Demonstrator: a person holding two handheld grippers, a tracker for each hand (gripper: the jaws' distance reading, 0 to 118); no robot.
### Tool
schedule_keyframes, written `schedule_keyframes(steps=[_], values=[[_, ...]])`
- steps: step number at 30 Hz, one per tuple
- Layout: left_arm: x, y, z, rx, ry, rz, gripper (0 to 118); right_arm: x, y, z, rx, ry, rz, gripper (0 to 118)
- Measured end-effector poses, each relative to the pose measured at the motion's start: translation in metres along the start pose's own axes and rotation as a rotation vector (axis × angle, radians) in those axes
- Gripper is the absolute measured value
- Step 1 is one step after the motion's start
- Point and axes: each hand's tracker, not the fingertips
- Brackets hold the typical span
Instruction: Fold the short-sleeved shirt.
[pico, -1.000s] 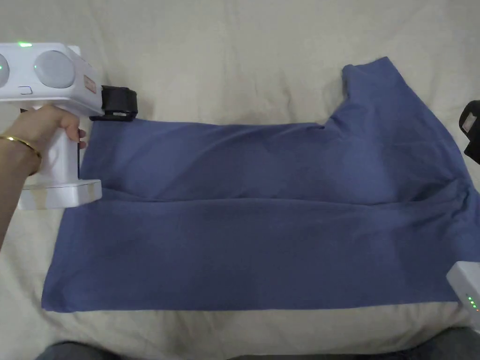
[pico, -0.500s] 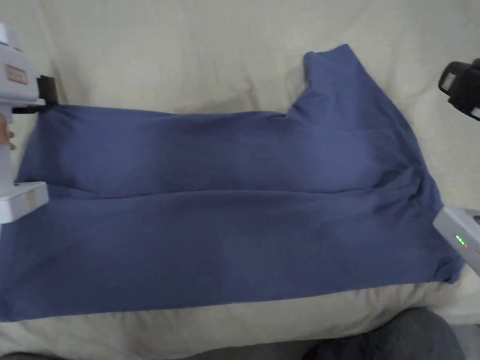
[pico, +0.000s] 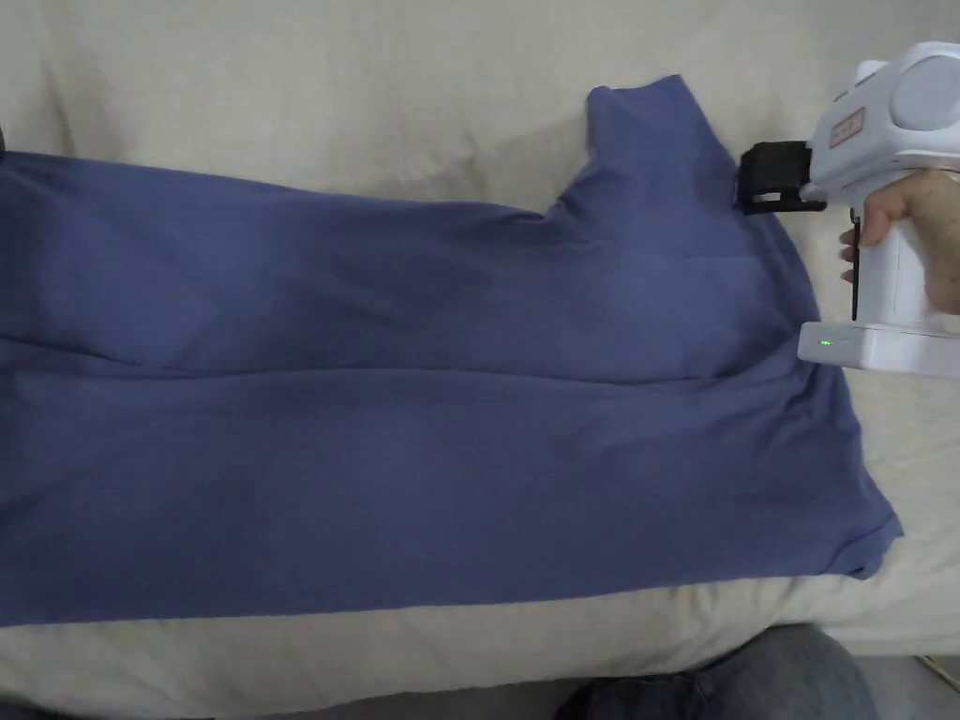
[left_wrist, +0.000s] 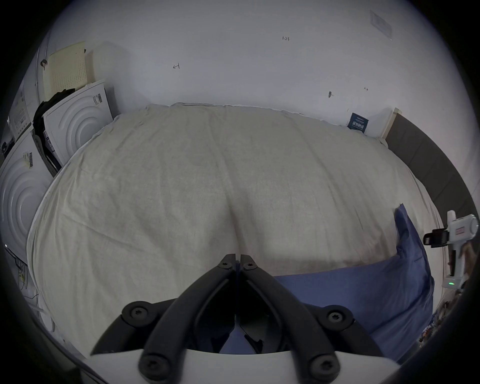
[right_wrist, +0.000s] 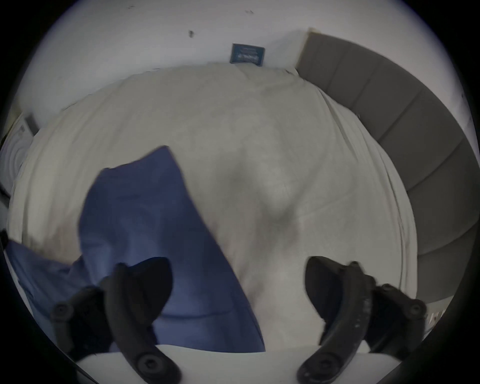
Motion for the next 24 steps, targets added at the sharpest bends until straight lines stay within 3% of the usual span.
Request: schedule_keyframes(steps=[4,6,7,11,14,18,21,24], values=[[-0.001,-0.001,-0.007,-0.015,0.013,-0.007,1,-0.009,0.001,-0.011,-0.002,0.044,-0.049,69],[-0.002,-0.003,-0.01,-0.026,0.019,-0.002,1,-0.013,-0.001,-0.009,-0.002,0.069,-0.056,21],[-0.002,-0.003,-0.011,-0.031,0.019,-0.001,1,-0.011,0.0,-0.008,0.003,0.082,-0.064,6],[-0.005,-0.004,-0.009,-0.038,0.022,0.007,1,-0.006,0.003,0.007,-0.003,0.082,-0.066,3],[-0.005,-0.004,0.011,-0.023,0.001,0.04,1,0.008,0.001,0.043,0.067,0.145,-0.147,2],[-0.011,-0.004,0.048,0.027,-0.021,0.049,1,0.025,-0.016,0.114,0.185,0.215,-0.083,2],[-0.015,-0.01,0.081,0.063,-0.038,0.05,1,0.043,-0.043,0.166,0.263,0.274,-0.084,2],[-0.019,-0.026,0.112,0.083,-0.05,0.049,1,0.059,-0.082,0.203,0.326,0.271,-0.021,2]])
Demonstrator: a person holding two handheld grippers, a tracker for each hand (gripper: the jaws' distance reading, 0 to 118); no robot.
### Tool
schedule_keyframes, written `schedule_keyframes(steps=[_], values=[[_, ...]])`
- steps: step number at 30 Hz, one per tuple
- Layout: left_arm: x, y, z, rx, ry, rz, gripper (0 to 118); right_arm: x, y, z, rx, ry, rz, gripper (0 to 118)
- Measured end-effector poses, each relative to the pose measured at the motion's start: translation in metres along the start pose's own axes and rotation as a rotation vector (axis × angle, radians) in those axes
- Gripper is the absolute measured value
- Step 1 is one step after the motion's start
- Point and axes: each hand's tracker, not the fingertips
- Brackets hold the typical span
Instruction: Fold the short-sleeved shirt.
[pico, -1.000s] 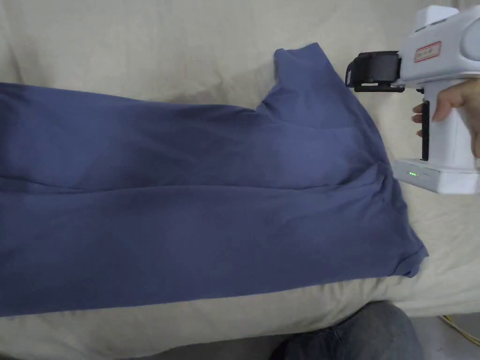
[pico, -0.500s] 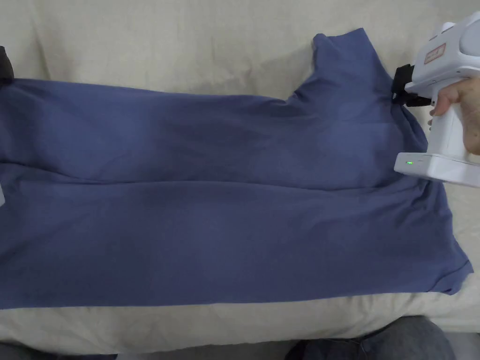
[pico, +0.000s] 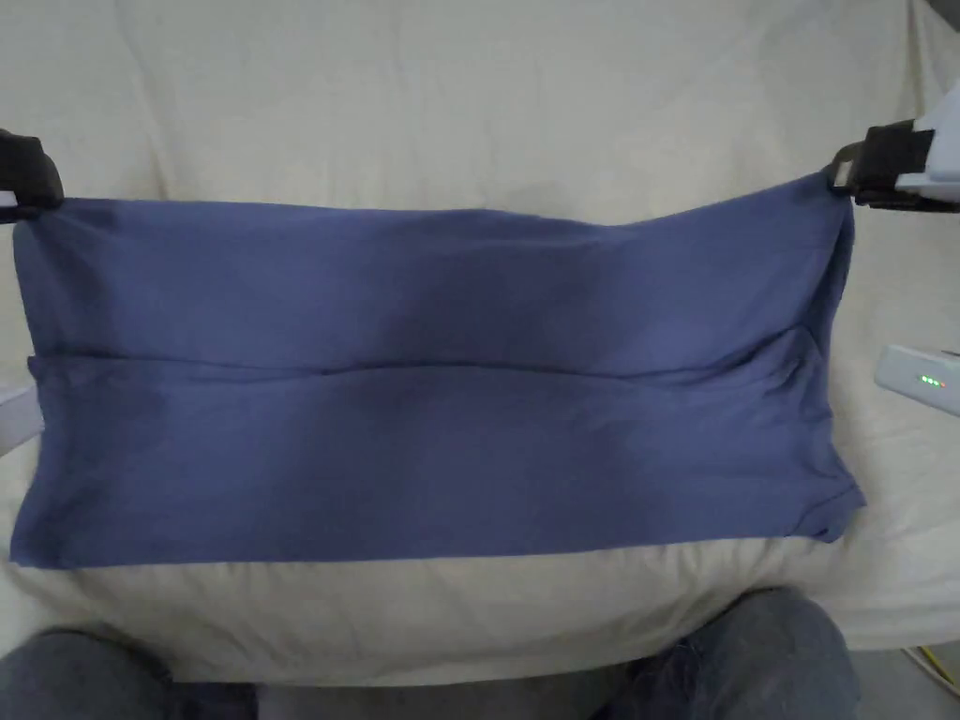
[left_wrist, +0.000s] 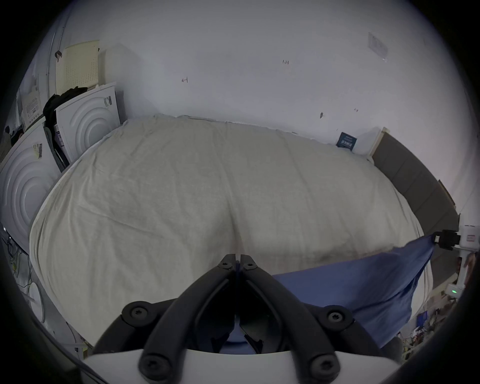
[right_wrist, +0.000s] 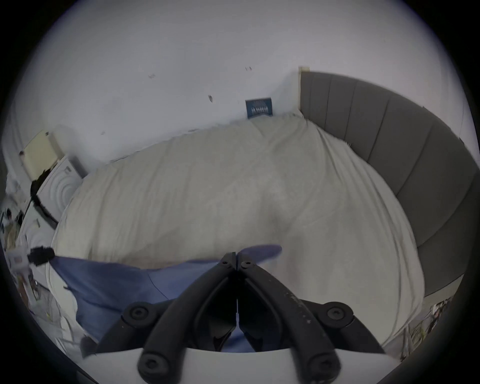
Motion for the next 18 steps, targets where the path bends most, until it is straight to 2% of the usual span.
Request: schedule_keyframes(steps=[5,8,9,10,12,13,14,15,17,18], values=[[-0.01,-0.044,0.027,-0.011,0.02,0.015,1,0.014,-0.065,0.04,-0.008,-0.013,-0.025,2],[-0.019,-0.083,0.033,-0.061,0.046,0.071,2,0.023,-0.109,0.042,-0.051,-0.02,-0.06,2],[-0.021,-0.098,0.033,-0.085,0.063,0.097,6,0.025,-0.125,0.041,-0.068,-0.023,-0.075,2],[-0.022,-0.11,0.031,-0.102,0.085,0.117,14,0.027,-0.138,0.041,-0.082,-0.03,-0.099,2],[-0.026,-0.136,0.025,-0.14,0.149,0.116,46,0.032,-0.162,0.037,-0.097,-0.049,-0.158,6],[-0.028,-0.146,0.023,-0.158,0.171,0.119,67,0.033,-0.171,0.035,-0.107,-0.063,-0.167,15],[-0.029,-0.156,0.021,-0.181,0.186,0.123,89,0.035,-0.177,0.035,-0.123,-0.074,-0.174,35],[-0.031,-0.164,0.023,-0.187,0.179,0.136,104,0.035,-0.182,0.036,-0.134,-0.084,-0.172,53],[-0.034,-0.168,0.028,-0.178,0.175,0.157,118,0.036,-0.181,0.044,-0.119,-0.093,-0.158,85],[-0.034,-0.165,0.034,-0.152,0.169,0.16,118,0.035,-0.177,0.051,-0.069,-0.105,-0.143,93]])
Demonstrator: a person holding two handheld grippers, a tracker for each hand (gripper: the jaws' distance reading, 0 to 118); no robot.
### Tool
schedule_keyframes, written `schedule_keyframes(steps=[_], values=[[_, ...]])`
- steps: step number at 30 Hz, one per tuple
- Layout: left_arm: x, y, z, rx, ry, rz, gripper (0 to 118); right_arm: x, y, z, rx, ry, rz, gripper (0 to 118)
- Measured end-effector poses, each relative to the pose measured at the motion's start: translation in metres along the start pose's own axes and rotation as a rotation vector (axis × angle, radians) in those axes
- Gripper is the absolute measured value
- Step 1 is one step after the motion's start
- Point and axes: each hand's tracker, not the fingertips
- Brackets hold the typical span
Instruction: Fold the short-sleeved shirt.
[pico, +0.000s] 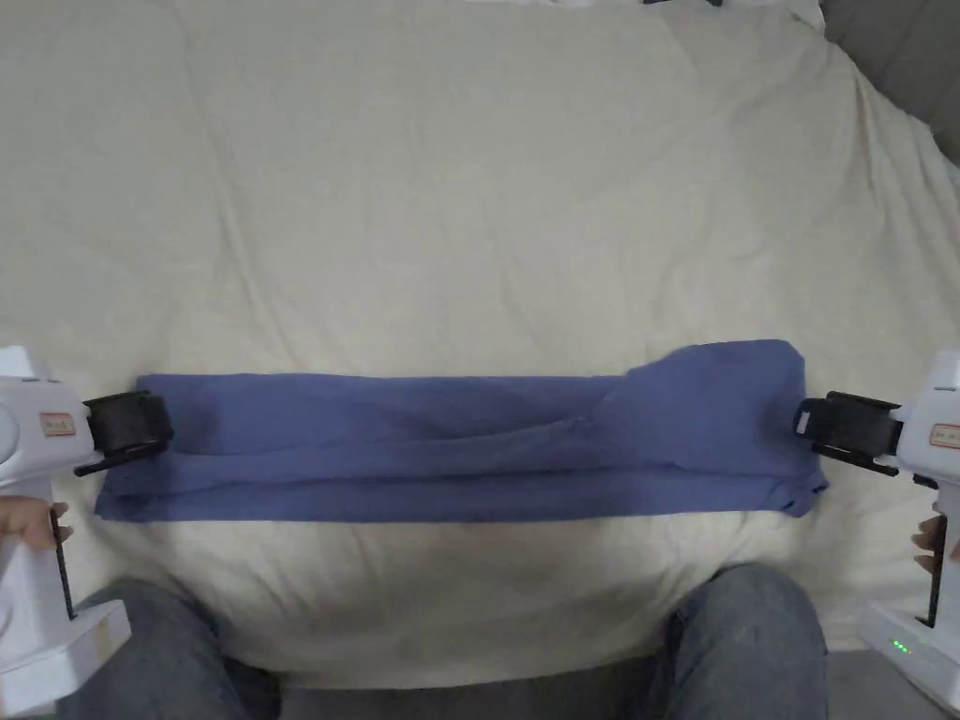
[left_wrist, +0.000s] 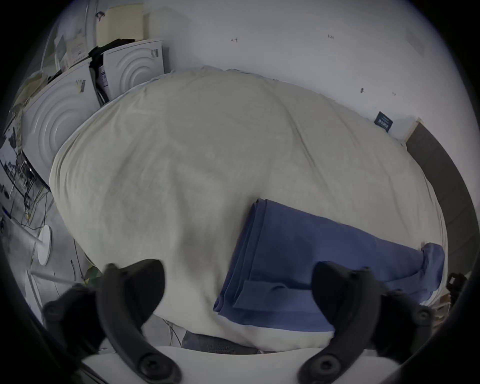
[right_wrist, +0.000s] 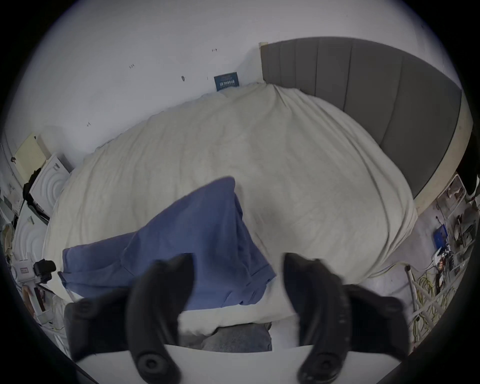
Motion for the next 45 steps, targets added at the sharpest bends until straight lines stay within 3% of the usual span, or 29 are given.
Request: schedule_keyframes(steps=[3,10,14,15,16,19,20,21,22,29,31,32,35,36,37,38,39,42,45], values=[[0.008,0.012,0.029,0.23,-0.021,-0.032,118,-0.012,0.016,0.03,0.194,-0.002,0.082,118],[0.056,0.028,0.094,0.634,-0.032,-0.212,118,-0.058,0.034,0.088,0.545,0.008,0.235,118],[0.075,0.023,0.114,0.752,-0.062,-0.249,116,-0.08,0.03,0.098,0.624,0.019,0.234,118],[0.079,0.021,0.117,0.777,-0.064,-0.261,109,-0.083,0.029,0.1,0.645,0.045,0.223,115],[0.082,0.019,0.12,0.793,-0.066,-0.271,95,-0.085,0.027,0.102,0.66,0.067,0.204,103],[0.083,0.017,0.122,0.782,-0.116,-0.267,36,-0.092,0.024,0.101,0.653,0.072,0.189,20],[0.083,0.017,0.122,0.781,-0.116,-0.256,16,-0.092,0.024,0.1,0.648,0.082,0.183,5],[0.083,0.017,0.121,0.779,-0.111,-0.248,3,-0.094,0.022,0.099,0.651,0.095,0.179,2],[0.082,0.018,0.12,0.777,-0.1,-0.233,0,-0.093,0.022,0.098,0.65,0.118,0.182,1],[0.053,0.042,0.116,0.591,-0.215,-0.14,0,-0.092,0.019,0.086,0.592,0.135,0.122,1],[0.037,0.052,0.109,0.505,-0.267,-0.098,4,-0.092,0.019,0.084,0.585,0.133,0.125,1],[0.026,0.058,0.103,0.438,-0.315,-0.052,15,-0.092,0.018,0.082,0.584,0.129,0.128,1],[-0.014,0.068,0.076,0.245,-0.42,0.108,69,-0.093,0.017,0.076,0.574,0.123,0.125,1],[-0.026,0.068,0.064,0.212,-0.437,0.122,77,-0.092,0.017,0.072,0.565,0.128,0.124,1],[-0.033,0.067,0.054,0.183,-0.426,0.124,77,-0.093,0.017,0.07,0.557,0.13,0.121,1],[-0.045,0.067,0.036,0.136,-0.431,0.139,103,-0.093,0.017,0.066,0.548,0.126,0.117,1],[-0.055,0.065,0.019,0.081,-0.455,0.177,118,-0.093,0.018,0.062,0.537,0.117,0.112,1],[-0.088,0.062,-0.025,-0.063,-0.559,0.294,118,-0.09,0.02,0.049,0.506,0.09,0.089,1],[-0.099,0.049,-0.058,-0.146,-0.595,0.276,118,-0.088,0.022,0.039,0.477,0.076,0.072,1]])
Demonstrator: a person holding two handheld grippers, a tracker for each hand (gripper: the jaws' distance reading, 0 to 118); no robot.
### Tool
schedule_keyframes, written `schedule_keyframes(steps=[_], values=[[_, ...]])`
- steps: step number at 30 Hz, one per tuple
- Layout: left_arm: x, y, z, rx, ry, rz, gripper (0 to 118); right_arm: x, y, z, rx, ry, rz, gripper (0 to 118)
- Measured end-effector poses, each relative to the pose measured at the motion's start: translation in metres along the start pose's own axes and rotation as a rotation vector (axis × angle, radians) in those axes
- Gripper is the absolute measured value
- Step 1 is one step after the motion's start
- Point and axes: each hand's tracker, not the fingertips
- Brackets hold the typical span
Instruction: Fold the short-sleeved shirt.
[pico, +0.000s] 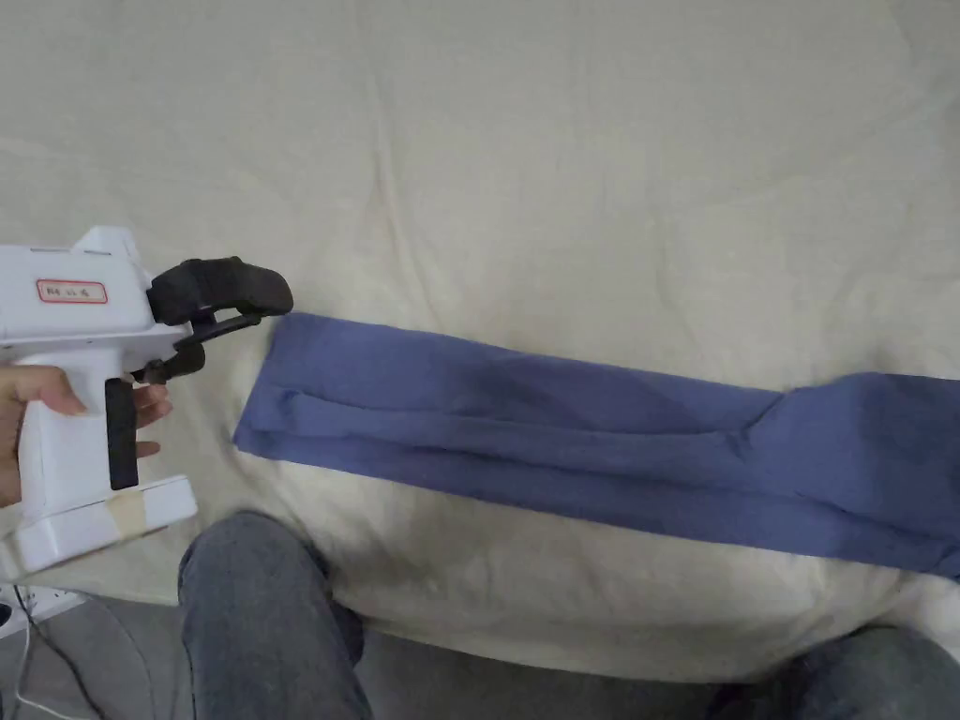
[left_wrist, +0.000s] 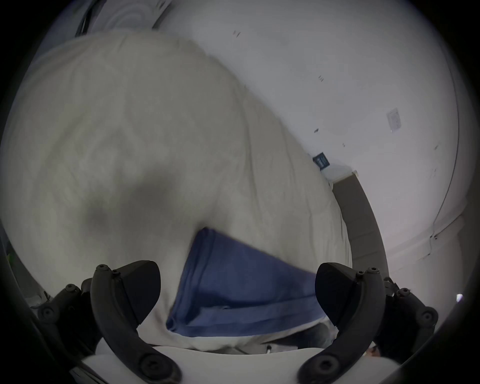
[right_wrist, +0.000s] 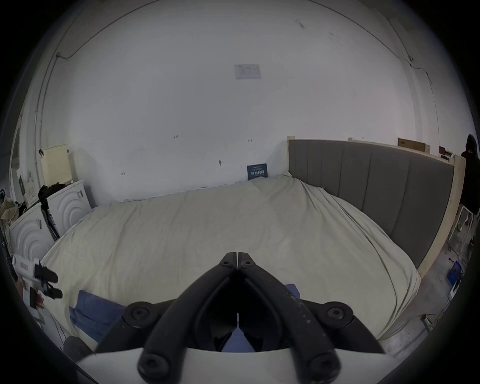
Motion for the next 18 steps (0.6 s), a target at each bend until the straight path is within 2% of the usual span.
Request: schedule_keyframes(steps=[4,7,12,15,18], values=[[-0.018,-0.008,-0.024,-0.101,0.001,0.015,118,0.0,-0.004,-0.007,-0.039,-0.02,0.023,1],[-0.02,-0.013,-0.032,-0.107,-0.041,0.017,118,0.0,-0.006,-0.01,-0.052,-0.04,0.046,1],[-0.018,-0.01,-0.035,-0.145,-0.148,0.076,117,-0.002,-0.01,-0.013,-0.071,-0.04,-0.011,1],[-0.017,-0.015,-0.042,-0.207,-0.198,0.126,101,-0.006,-0.013,-0.015,-0.079,-0.042,-0.003,1],[-0.019,-0.017,-0.044,-0.192,-0.198,0.125,99,-0.009,-0.014,-0.015,-0.087,-0.031,-0.003,1]])
